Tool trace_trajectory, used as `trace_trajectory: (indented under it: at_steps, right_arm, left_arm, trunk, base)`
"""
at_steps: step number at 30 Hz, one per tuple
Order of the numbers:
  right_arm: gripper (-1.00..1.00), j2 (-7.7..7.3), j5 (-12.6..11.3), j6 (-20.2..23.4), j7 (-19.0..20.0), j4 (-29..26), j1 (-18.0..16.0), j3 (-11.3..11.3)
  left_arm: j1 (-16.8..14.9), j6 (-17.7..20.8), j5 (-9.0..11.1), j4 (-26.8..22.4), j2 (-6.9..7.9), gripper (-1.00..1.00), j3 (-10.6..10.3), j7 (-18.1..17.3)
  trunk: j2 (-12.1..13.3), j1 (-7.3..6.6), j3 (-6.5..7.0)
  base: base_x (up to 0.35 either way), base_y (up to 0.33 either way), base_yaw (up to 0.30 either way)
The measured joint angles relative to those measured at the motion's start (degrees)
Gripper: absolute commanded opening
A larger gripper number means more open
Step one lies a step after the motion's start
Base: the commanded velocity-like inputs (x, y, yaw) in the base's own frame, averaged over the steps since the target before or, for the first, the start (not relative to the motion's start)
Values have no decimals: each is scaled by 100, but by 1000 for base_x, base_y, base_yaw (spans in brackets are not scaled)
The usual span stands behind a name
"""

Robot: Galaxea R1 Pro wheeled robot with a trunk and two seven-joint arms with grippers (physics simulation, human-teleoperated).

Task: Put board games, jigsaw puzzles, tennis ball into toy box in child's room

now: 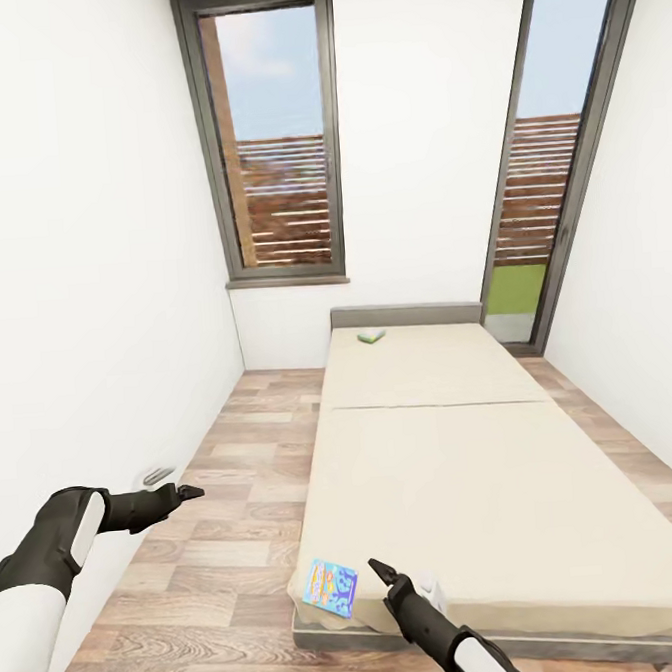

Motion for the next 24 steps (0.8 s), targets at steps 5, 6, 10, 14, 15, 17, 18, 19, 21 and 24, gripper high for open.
trace_trajectory:
  at_steps: [5,6,10,14,15,17,18,19,21,24]
  right_arm:
    - [100,29,-8,-2,-2,0,0,2]
    - [100,33,-11,-4,-3,0,0,3]
    - [100,81,-10,-12,-7,-4,-1,6]
    - [100,81,-21,-24,-14,-9,-1,-5]
    - [100,81,-28,-27,-17,-9,-1,-8]
    - [100,81,-48,-30,-26,-9,-1,-33]
    - [100,81,-57,-29,-28,-9,-1,-44]
    - [100,81,-68,-27,-29,-7,-1,-54]
    - [100,81,-128,-21,-32,-4,-1,-98]
    - [100,81,-279,-16,-34,1,-1,-191]
  left_arm:
    - [0,0,-1,0,0,100,1,0]
    - [0,0,-1,0,0,100,1,0]
    - [0,-3,-1,0,-4,100,-10,0]
    - [0,-7,-6,0,-7,100,-12,0]
    - [0,-7,-6,0,-8,100,-12,0]
    - [0,-8,-7,0,-8,100,-6,0]
    - [0,-8,-8,0,-7,100,-5,-1]
    - [0,-8,-8,0,-7,100,-4,-1]
    - [0,-9,-8,0,-8,100,-6,0]
    - [0,-9,-8,0,-9,100,-8,-1]
  trunk:
    - [-201,110,-90]
    - [-241,132,-108]
    - [-401,220,-180]
    - [-562,308,-252]
    - [-602,330,-270]
    - [-682,374,-306]
    - [-722,396,-324]
    - [-763,418,-342]
    - [-843,461,-377]
    - [-963,527,-431]
  base:
    - [0,0,0]
    - [0,0,0]
    - [0,0,0]
    - [0,0,0]
    - [0,0,0]
    - [0,0,0]
    - [0,0,0]
    - [0,0,0]
    - [0,0,0]
    - [0,0,0]
